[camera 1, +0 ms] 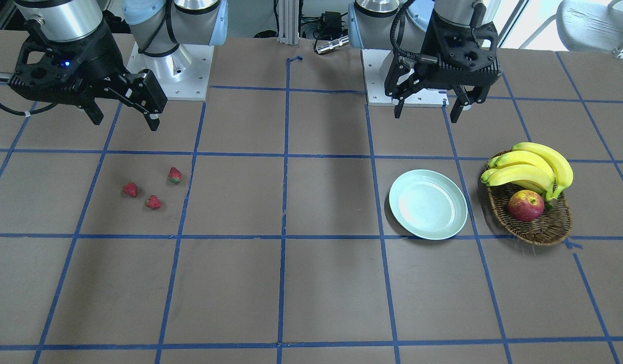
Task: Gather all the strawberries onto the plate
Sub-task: 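Move the right gripper over the three red strawberries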
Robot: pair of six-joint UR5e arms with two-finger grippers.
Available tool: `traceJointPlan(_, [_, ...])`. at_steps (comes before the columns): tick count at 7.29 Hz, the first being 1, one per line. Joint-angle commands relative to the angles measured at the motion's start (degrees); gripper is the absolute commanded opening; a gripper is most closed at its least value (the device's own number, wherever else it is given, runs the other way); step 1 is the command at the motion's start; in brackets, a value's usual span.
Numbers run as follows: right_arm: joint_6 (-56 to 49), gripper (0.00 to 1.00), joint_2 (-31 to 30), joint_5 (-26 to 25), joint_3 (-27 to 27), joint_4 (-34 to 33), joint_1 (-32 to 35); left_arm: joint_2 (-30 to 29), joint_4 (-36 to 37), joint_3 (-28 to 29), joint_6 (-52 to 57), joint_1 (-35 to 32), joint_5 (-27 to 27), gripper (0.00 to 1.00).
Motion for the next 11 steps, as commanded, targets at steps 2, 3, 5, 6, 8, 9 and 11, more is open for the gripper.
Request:
traceJointPlan(2, [-0.17,1.0,-0.02,-0.04,0.06,0.14,-0.09,-0.01,-0.01,-0.11,-0.95,-0.02,-0.49,1.0])
traceJointPlan(3, [-0.26,1.0,0.06,0.22,0.06,0.06,0.0,-0.01,-0.09,-0.11,-0.95,-0.02,-0.23,1.0])
traceJointPlan(5, [-0.53,1.0,0.07,0.23,0.06,0.05,0.0,0.08,-0.09,-0.11,-0.86,-0.02,-0.14,1.0])
traceJointPlan(6, [-0.7,1.0,0.07,0.23,0.76,0.14,0.0,0.08,-0.09,-0.02,-0.95,-0.02,-0.4,1.0])
traceJointPlan(8, [-1.05,1.0,-0.02,0.14,6.27,-0.03,-0.09,0.08,-0.09,-0.11,-1.48,-0.02,-0.49,1.0])
traceJointPlan(9, [-1.23,1.0,-0.02,0.14,9.26,-0.56,-0.09,0.08,-0.09,-0.11,-1.48,-0.02,-0.49,1.0])
traceJointPlan(11, [-2.02,1.0,0.07,0.05,16.28,-5.61,-0.26,0.08,-0.09,-0.11,-1.48,-0.02,-0.57,1.0])
